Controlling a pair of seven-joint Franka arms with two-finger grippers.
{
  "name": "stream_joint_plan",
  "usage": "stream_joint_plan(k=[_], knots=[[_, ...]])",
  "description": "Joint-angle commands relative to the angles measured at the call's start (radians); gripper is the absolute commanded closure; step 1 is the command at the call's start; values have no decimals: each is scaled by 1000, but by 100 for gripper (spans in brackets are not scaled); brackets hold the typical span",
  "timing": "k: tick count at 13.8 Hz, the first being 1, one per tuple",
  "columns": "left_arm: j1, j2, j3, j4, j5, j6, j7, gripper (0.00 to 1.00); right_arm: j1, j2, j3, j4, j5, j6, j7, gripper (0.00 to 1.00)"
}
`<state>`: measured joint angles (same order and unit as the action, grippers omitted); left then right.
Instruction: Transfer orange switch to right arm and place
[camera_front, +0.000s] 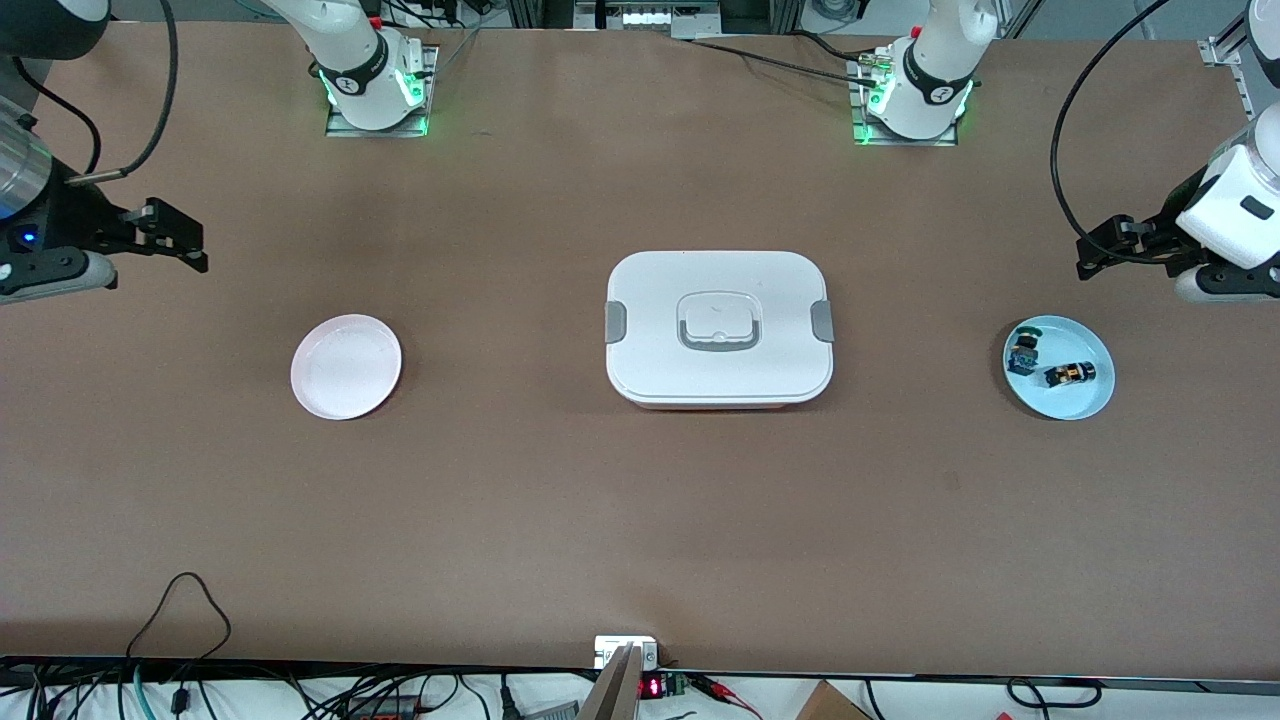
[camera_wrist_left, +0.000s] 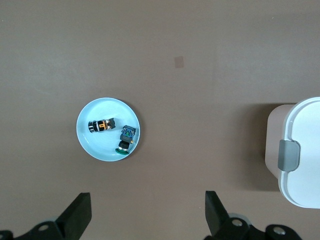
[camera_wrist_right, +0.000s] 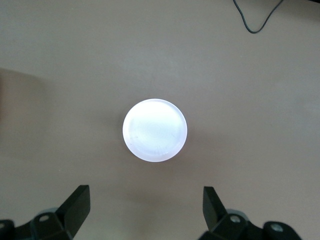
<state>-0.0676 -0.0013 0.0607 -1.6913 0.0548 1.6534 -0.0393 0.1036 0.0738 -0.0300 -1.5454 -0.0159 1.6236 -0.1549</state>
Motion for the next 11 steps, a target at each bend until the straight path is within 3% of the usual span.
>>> stream_joint_plan(k=[1,11], knots=[[-1,17,1,39,-13,-34,10,0,25,-6,-2,19,-12,-5,69,0],[-4,29,-1,44,-10,-81,4,0,50,-8,-2,21,-9,-10,98,0]])
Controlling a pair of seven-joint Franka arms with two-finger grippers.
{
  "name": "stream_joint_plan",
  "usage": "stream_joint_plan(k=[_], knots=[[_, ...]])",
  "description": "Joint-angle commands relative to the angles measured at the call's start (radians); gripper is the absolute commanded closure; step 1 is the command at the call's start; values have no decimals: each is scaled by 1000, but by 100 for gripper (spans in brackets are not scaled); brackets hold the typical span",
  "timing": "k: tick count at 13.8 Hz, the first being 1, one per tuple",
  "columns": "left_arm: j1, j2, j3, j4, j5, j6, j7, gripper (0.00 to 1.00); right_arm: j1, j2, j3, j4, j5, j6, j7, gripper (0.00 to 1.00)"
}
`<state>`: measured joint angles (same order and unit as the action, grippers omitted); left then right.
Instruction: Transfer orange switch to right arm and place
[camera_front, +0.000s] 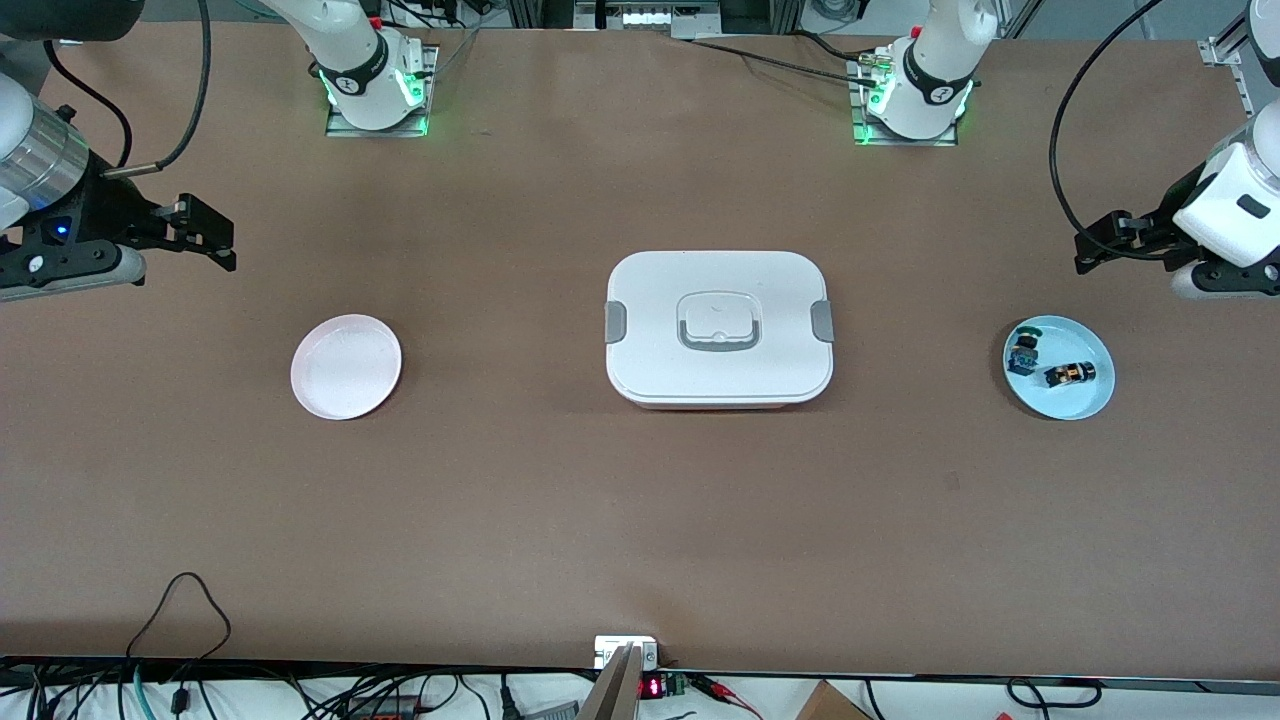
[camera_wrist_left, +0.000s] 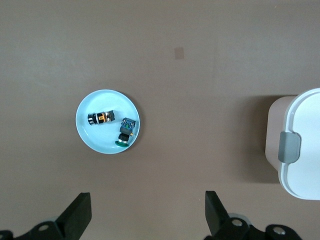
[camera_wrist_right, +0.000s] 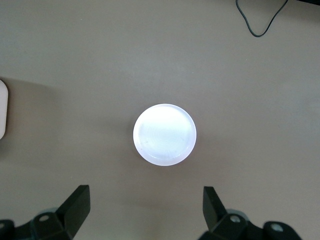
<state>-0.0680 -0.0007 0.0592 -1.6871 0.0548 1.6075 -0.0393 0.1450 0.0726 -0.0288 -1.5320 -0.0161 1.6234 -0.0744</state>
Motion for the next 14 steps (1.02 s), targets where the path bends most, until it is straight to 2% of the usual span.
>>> stream_joint_plan(k=[1,6,9,10,14], knots=[[-6,36,1,41,-9,-35,4,0,7,-7,-3,7,-7,-10,18,0],[1,91,11,57,-7,-109,3,0,7,-7,-3,7,-5,-10,19,0],[11,105,8,58,95,-109,7,0,7,-7,-3,7,-5,-10,19,0],[14,113,10,57,96,-110,7,0,7,-7,-3,7,-5,-10,19,0],[85,148,11,25,96,-124,-8,0,7,-7,-3,7,-5,-10,21,0]])
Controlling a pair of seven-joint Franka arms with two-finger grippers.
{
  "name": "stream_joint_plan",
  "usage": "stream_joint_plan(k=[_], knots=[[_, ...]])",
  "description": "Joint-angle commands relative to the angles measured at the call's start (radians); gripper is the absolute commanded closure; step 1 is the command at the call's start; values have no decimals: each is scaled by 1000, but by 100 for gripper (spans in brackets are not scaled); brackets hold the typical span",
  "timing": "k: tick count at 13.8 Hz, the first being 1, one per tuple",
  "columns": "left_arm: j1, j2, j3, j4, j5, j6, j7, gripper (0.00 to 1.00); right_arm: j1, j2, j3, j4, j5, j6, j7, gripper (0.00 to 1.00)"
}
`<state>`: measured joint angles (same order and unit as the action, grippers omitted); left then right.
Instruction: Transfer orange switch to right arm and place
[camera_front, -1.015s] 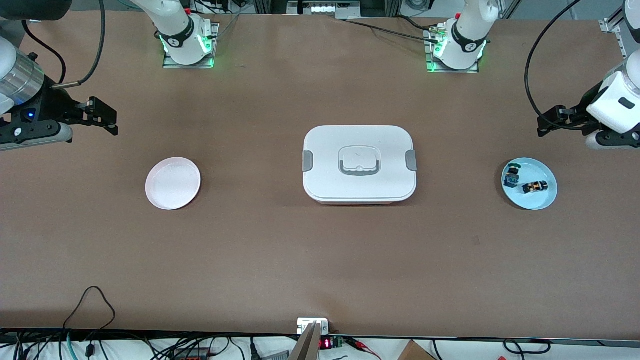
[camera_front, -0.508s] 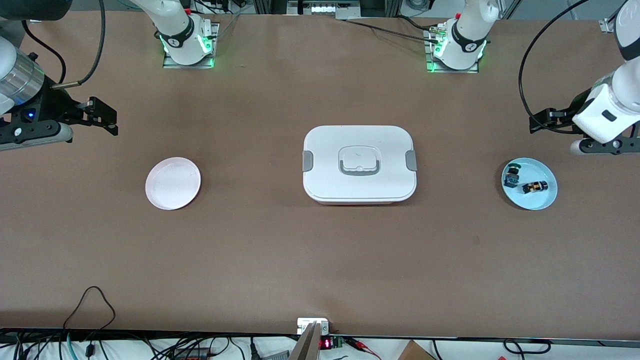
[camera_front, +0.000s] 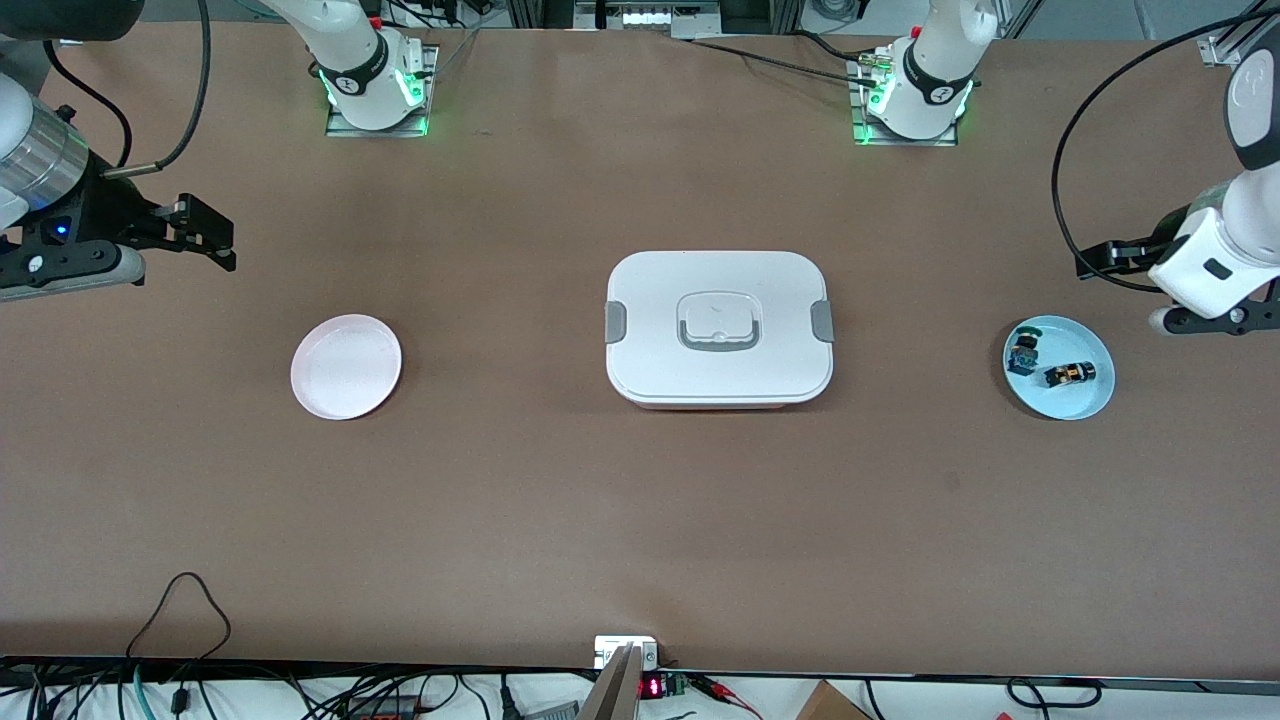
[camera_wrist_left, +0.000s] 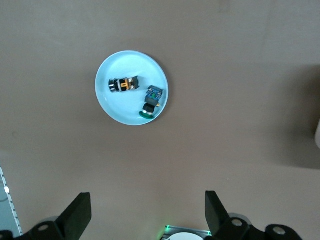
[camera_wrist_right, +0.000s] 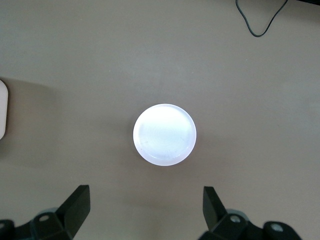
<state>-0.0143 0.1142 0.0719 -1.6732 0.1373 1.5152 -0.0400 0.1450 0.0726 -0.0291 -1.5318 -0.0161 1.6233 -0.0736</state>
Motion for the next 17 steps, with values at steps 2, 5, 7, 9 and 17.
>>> stream_joint_plan(k=[2,5,7,9,17], knots=[[65,93,-1,-3,10,-18,-27,0,7,-7,-5,7,-5,-8,20,0],[157,166,-6,-43,-16,104,-15,0,7,-7,-3,7,-4,-10,20,0],[184,171,-6,-101,-48,225,0,0,7,-7,-3,7,-4,-10,20,0],[200,173,-6,-201,-48,455,38,0,7,-7,-5,7,-4,-10,20,0],[249,257,-7,-447,-48,1012,57,0,7,-7,-3,7,-4,-10,20,0]])
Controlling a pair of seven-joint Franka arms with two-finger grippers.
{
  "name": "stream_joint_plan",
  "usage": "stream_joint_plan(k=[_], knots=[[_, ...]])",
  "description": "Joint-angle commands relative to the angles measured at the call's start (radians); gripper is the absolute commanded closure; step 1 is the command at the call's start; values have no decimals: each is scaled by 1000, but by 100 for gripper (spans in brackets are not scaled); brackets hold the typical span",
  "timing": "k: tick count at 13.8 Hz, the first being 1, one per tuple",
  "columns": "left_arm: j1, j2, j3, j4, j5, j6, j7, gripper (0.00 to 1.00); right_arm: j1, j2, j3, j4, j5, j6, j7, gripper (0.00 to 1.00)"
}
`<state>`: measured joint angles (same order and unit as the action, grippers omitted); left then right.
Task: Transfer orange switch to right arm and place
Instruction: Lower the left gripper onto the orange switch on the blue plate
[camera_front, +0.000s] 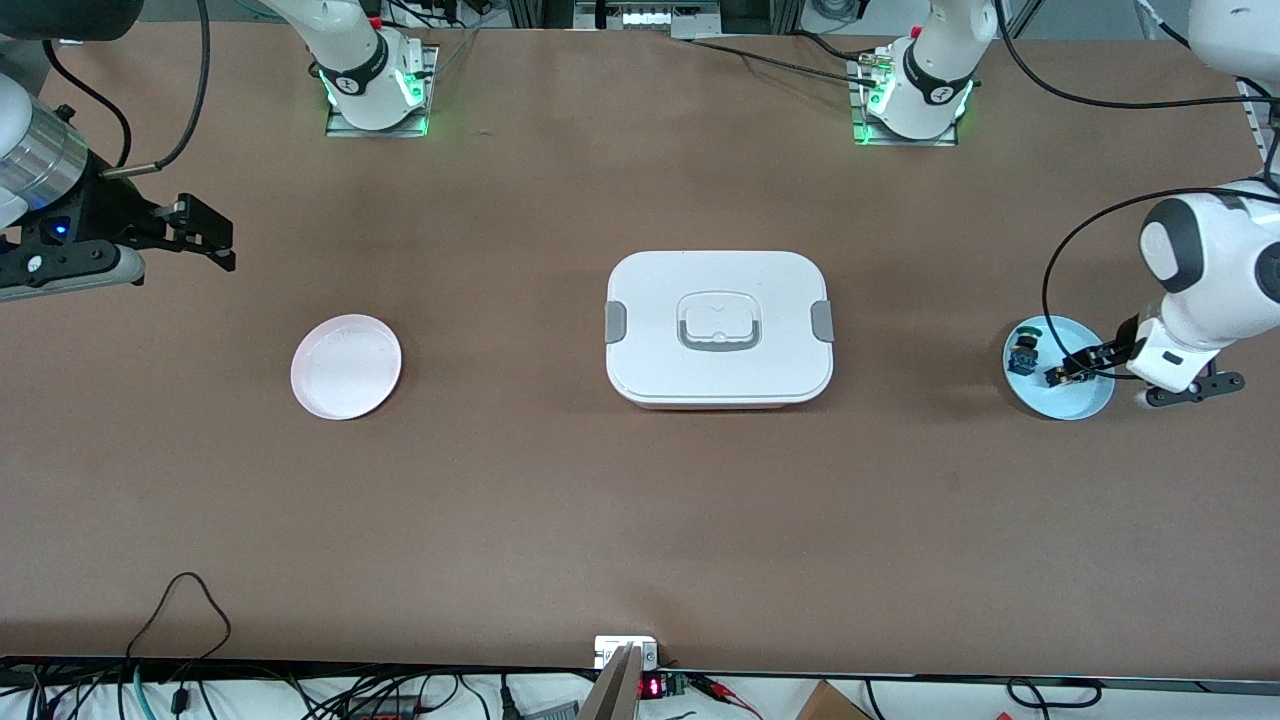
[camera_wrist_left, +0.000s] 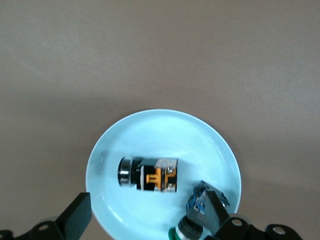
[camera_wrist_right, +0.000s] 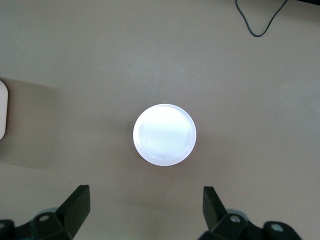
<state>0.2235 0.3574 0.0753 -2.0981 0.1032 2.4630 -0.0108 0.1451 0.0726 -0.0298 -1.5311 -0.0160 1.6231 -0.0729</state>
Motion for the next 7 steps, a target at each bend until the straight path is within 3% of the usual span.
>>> stream_joint_plan(k=[1,7], knots=[[13,23,-9,-28,-14,91,29,0,7,-7,-4,6,-4,-9,19,0],[42,60,-15,-36,-14,138,51,0,5,-7,-4,6,-4,-9,18,0]])
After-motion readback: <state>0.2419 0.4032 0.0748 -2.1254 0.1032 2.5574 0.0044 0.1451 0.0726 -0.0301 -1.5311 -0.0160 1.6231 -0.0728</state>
